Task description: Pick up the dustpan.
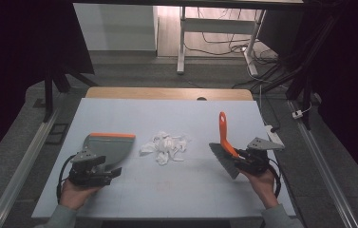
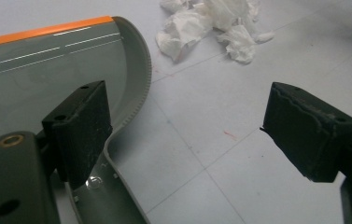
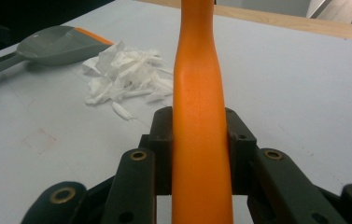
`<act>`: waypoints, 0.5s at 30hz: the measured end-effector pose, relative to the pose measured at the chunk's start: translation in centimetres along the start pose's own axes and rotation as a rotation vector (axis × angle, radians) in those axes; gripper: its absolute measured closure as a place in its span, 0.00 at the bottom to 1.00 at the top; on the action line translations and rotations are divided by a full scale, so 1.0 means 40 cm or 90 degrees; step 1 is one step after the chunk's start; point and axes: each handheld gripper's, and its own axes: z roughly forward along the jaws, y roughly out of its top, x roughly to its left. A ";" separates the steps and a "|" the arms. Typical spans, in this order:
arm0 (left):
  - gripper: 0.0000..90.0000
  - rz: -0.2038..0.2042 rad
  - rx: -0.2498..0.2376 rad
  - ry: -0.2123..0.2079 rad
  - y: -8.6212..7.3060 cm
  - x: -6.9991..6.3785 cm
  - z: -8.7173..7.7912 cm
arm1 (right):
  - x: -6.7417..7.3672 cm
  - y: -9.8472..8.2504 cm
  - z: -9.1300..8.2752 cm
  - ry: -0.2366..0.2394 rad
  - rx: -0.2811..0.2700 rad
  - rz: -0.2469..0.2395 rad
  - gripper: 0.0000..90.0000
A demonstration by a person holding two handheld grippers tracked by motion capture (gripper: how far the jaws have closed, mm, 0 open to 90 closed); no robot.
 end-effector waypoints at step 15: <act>0.17 0.005 0.008 -0.013 0.009 -0.014 -0.004 | 0.006 0.001 -0.002 0.003 -0.009 -0.010 0.78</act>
